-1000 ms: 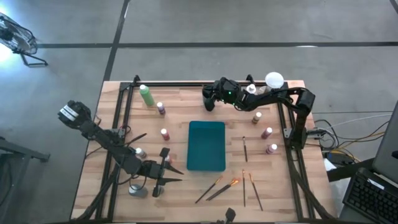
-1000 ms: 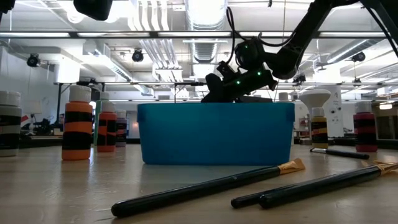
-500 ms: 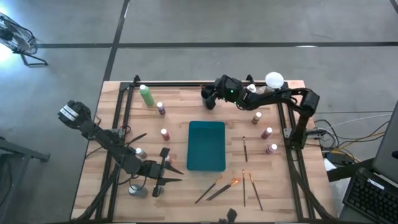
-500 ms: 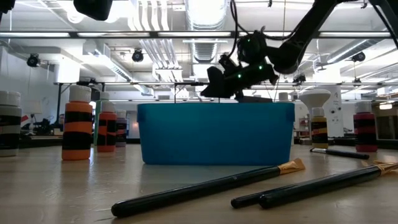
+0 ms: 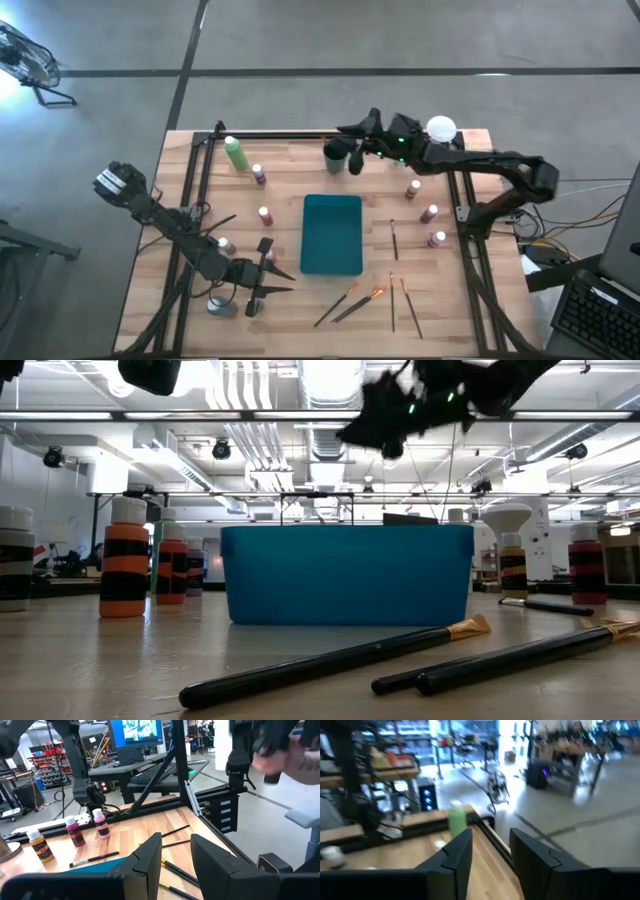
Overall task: Pick & Place Paint Supplies
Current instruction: Put the silver paint brush into the green cup
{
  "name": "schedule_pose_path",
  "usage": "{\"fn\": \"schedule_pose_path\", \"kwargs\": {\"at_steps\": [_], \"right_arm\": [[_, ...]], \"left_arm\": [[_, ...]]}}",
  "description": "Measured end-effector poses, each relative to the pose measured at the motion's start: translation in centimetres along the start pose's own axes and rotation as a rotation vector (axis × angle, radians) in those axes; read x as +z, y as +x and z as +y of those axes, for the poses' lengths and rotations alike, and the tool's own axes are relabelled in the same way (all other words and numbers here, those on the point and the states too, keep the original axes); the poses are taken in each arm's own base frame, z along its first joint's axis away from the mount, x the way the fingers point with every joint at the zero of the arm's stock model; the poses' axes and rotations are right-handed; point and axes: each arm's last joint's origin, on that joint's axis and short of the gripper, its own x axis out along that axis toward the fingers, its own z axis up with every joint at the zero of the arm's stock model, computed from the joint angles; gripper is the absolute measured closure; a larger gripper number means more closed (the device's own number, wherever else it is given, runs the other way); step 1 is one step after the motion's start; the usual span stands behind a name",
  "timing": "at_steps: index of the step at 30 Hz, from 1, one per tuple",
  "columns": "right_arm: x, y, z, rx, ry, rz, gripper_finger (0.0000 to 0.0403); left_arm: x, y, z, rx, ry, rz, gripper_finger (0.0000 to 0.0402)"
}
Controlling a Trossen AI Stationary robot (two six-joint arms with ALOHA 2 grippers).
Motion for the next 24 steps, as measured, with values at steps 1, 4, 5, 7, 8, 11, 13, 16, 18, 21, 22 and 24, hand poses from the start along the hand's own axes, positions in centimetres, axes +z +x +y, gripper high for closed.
{"fn": "schedule_pose_path", "kwargs": {"at_steps": [1, 4, 5, 7, 8, 11, 13, 16, 18, 21, 22, 24], "right_arm": [[0.8, -0.7, 0.7, 0.019, -0.019, -0.011, 0.0289], [2.7, -3.0, 2.8, 0.076, -0.072, -0.037, 0.0318], [3.2, -3.8, 3.5, 0.097, -0.085, -0.043, 0.033], [4.0, -5.3, 5.0, 0.132, -0.103, -0.042, 0.0353], [4.2, -5.9, 5.8, 0.15, -0.113, -0.034, 0.0365], [4.0, -7.7, 8.1, 0.182, -0.146, 0.035, 0.0389], [3.4, -8.6, 9.7, 0.169, -0.158, 0.104, 0.039], [2.2, -9.9, 11.9, 0.13, -0.167, 0.212, 0.0392], [1.3, -10.8, 13.3, 0.123, -0.17, 0.278, 0.0394], [0.3, -12.1, 14.8, 0.125, -0.126, 0.362, 0.0394], [0.0, -12.5, 15.0, 0.128, -0.1, 0.392, 0.0394], [-0.6, -13.3, 15.4, 0.125, -0.052, 0.464, 0.0394]], "left_arm": [[0.0, 0.0, 0.0, 0.0, 0.0, 0.0, 0.0291], [0.0, 0.0, 0.0, 0.0, 0.0, -0.001, 0.0291], [0.1, 0.0, 0.0, 0.0, -0.001, -0.001, 0.0291], [0.1, 0.0, 0.0, 0.0, 0.0, -0.002, 0.0291], [0.1, 0.0, 0.0, 0.0, 0.0, -0.002, 0.0291], [0.1, 0.0, 0.0, 0.0, 0.002, -0.001, 0.0291], [0.1, 0.1, 0.0, 0.001, 0.011, -0.003, 0.0291], [0.3, 0.2, 0.0, 0.002, 0.011, -0.008, 0.0291], [0.4, 0.2, 0.0, 0.002, 0.011, -0.008, 0.0291], [0.6, 0.3, -0.1, 0.002, 0.005, -0.014, 0.0291], [0.6, 0.3, -0.1, 0.002, -0.003, -0.015, 0.0291], [0.6, 0.3, -0.1, 0.001, -0.014, -0.015, 0.0291]]}}
